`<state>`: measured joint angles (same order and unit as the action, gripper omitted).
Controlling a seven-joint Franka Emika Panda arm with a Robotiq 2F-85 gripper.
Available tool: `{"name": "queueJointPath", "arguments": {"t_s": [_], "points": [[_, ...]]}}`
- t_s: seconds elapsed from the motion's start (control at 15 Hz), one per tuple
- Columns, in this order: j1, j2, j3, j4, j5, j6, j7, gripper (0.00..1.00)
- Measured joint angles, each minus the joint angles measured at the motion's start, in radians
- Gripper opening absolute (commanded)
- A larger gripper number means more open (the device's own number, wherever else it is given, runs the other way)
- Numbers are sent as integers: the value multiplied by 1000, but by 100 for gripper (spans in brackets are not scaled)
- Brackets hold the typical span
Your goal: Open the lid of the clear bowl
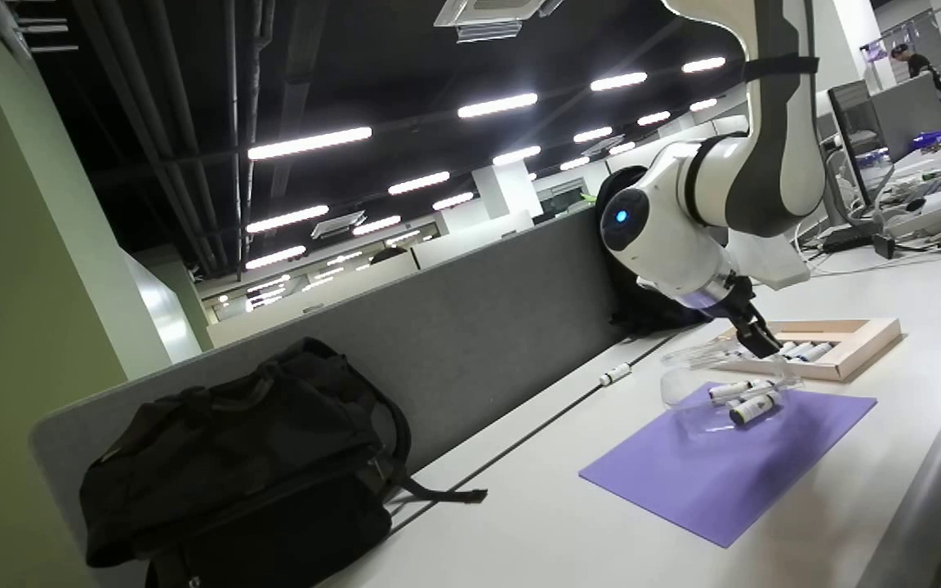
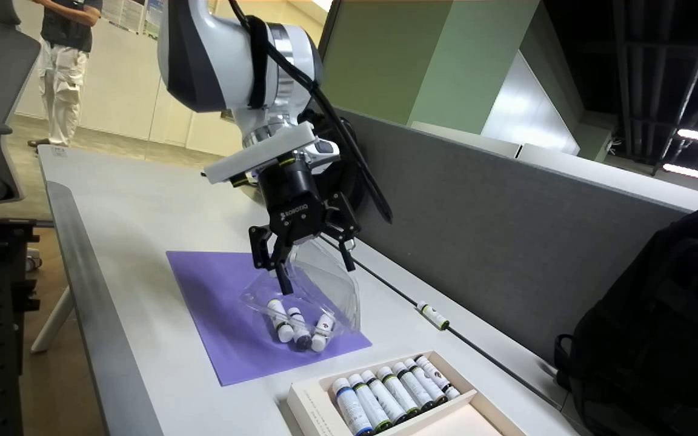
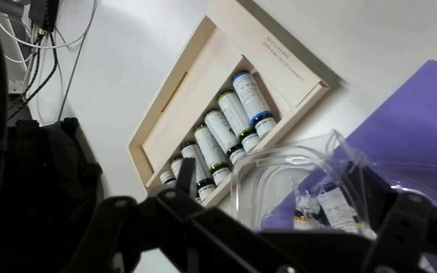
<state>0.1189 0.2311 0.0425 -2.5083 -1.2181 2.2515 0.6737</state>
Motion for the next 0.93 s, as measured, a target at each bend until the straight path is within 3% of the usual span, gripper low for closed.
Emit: {"name": "queueJointPath", "arguments": {"t_s": [0.6,0.93], "points": [[-56,-166,-19,-28,-63,-85,14,100],[-198,-268,-140,-108,-169,-94,36,100]]}}
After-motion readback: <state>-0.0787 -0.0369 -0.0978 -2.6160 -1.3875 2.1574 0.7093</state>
